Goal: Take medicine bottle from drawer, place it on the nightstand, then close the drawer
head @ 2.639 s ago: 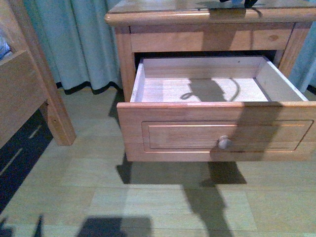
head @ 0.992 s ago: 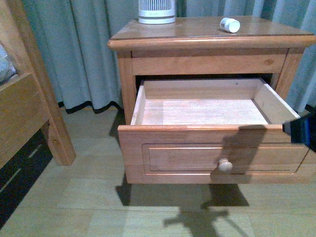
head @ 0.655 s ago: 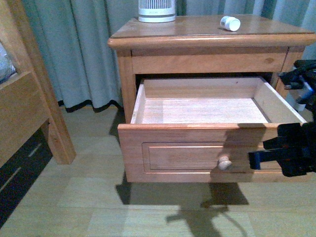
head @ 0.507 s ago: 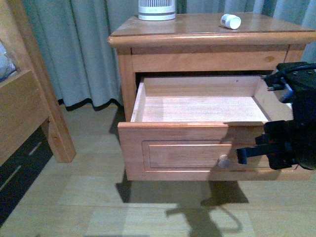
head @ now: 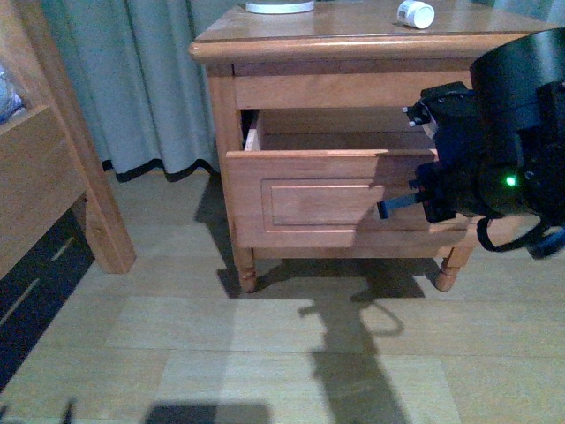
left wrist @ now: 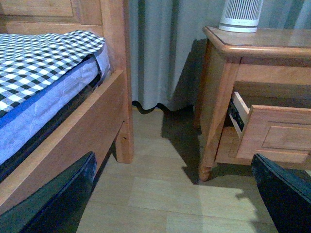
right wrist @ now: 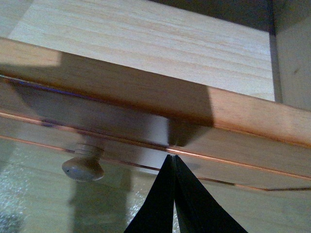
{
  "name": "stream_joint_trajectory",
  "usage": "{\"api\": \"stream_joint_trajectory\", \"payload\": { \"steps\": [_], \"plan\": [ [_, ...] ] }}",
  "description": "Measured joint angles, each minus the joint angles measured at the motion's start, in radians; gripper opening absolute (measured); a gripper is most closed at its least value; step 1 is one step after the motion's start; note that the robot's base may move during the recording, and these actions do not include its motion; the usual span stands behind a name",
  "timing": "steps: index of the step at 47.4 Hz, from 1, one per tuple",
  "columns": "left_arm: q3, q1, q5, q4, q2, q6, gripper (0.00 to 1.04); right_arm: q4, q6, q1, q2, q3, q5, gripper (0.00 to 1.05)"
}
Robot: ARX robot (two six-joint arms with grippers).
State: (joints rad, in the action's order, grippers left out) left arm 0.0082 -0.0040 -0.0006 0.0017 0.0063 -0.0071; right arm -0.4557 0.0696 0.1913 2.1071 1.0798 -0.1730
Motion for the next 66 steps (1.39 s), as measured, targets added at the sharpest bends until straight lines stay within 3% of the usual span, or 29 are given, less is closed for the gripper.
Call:
{"api": "stream_joint_trajectory", "payload": {
  "steps": [24,66],
  "plan": [
    [0.000,0.000,0.000,0.000,0.000,0.000,0.98,0.067,0.175,-0.047,0.269,0.440,-0.042,0.03],
    [0.000,0.000,0.000,0.000,0.000,0.000,0.98,-0.085,0.493,-0.107,0.363,0.507,0.105,0.03]
  ]
}}
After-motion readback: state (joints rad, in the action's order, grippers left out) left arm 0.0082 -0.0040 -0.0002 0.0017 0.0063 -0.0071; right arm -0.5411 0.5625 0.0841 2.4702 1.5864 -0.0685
